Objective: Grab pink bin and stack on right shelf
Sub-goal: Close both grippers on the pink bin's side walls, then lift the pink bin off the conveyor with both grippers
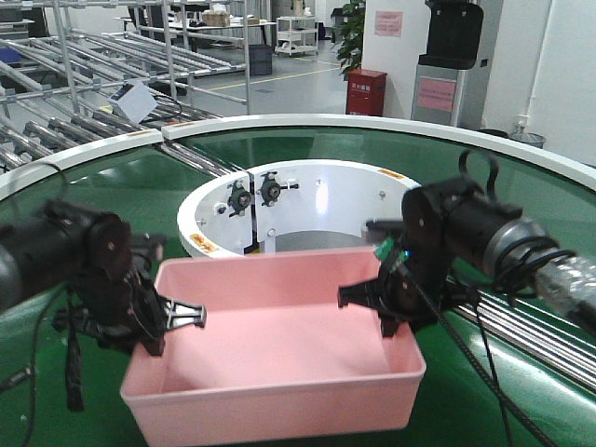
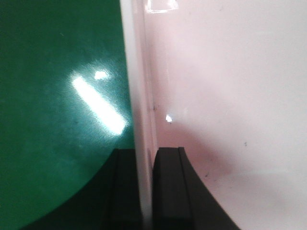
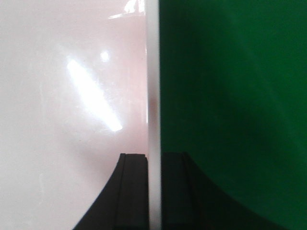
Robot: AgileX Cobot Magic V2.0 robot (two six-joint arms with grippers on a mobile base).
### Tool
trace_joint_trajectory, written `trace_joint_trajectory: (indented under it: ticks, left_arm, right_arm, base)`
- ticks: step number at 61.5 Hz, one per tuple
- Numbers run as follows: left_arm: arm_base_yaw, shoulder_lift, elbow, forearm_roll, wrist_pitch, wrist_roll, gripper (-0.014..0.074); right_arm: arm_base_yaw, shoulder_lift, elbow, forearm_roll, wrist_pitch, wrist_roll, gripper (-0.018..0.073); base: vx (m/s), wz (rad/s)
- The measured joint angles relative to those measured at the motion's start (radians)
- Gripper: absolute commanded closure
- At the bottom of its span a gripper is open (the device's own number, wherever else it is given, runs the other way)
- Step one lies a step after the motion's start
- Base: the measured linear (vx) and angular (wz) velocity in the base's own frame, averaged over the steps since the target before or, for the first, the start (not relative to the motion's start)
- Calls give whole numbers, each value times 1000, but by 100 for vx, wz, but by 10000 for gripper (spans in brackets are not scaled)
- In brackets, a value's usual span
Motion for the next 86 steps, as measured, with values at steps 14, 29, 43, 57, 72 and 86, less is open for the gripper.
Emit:
trace_joint_trajectory:
  ticks: [14, 29, 43, 57, 72, 86]
  left_arm:
    - [-184, -318, 253, 232, 18, -244, 505]
    - [-323, -520, 493, 289, 8, -385, 503]
    - [-370, -561, 558, 302, -23, -435, 503]
    - [-370, -561, 558, 307, -32, -439, 503]
    - [-370, -561, 558, 307, -34, -439, 503]
    - [-370, -561, 558, 307, -34, -439, 503]
  right_arm:
    - [106, -331, 369, -137, -78, 135, 566]
    - [210, -577, 699, -207, -174, 268, 565]
    - [228, -648, 786, -228, -190, 332, 565]
    - [232, -648, 787, -241, -194, 339, 565]
    - [232, -648, 787, -242, -194, 340, 565]
    - [232, -648, 787, -242, -194, 340, 565]
  base:
    - [0, 0]
    - [0, 0]
    - [0, 0]
    - [0, 0]
    - [0, 0]
    - [0, 0]
